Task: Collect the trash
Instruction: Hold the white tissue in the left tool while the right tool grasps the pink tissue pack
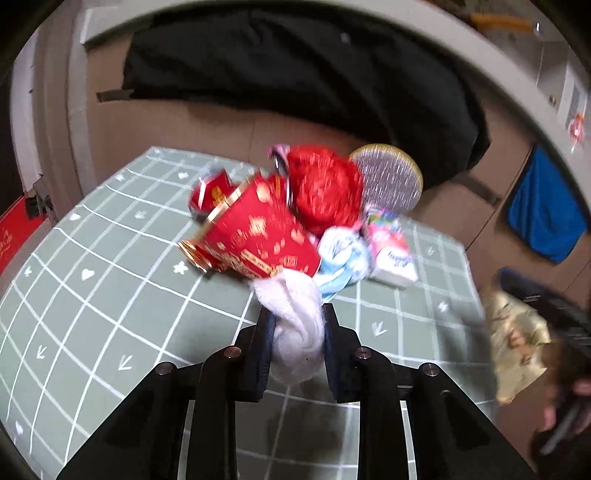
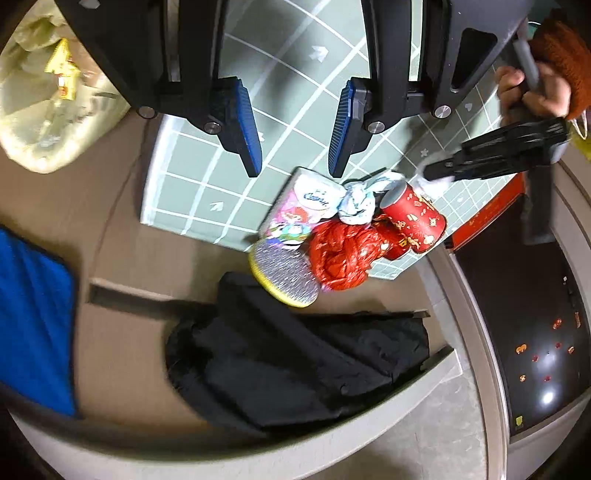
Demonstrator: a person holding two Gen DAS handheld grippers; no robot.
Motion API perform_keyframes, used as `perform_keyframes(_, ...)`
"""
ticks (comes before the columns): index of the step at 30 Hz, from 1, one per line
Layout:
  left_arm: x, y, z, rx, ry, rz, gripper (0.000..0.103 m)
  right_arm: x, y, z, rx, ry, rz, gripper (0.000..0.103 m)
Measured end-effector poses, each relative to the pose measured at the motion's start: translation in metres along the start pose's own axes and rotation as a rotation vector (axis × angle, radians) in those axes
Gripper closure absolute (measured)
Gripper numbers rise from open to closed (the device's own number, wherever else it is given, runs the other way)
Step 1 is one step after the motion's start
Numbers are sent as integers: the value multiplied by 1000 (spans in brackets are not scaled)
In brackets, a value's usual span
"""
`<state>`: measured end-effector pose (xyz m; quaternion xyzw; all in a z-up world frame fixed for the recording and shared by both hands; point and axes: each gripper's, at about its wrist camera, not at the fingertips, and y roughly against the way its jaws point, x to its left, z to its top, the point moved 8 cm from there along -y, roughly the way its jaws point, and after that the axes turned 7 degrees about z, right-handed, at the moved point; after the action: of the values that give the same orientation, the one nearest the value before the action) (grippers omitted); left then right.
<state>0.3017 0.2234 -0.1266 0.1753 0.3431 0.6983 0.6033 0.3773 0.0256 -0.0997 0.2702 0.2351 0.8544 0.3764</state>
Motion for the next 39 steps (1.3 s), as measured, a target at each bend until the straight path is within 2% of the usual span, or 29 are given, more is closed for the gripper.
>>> perform_keyframes(5, -1, 28, 9, -46, 54, -51, 78, 2, -50, 11, 40, -54, 28, 67)
perform_keyframes(14, 18, 50, 19, -102, 70, -56, 78, -28, -119, 20, 92, -199, -14, 67)
perform_keyframes(20, 27, 46, 22, -97, 103, -73, 78, -30, -143, 20, 122, -220, -4, 55)
perform_keyframes(25, 26, 40, 21, -86, 108, -78, 78, -22, -154, 25, 143, -154, -31, 53)
perform_keyframes(28, 23, 39, 20, -81, 110, -80, 78, -16, -153, 27, 166, -105, -36, 67)
perform_keyframes(30, 20, 39, 20, -82, 110, -80, 78, -10, -140, 30, 150, -58, -41, 79)
perform_keyframes(33, 12, 42, 20, -90, 109, -84, 78, 0, -112, 34, 112, 6, -32, 82)
perform_keyframes(39, -11, 54, 20, -110, 82, -96, 78, 12, -49, 36, 30, 82, -30, 83)
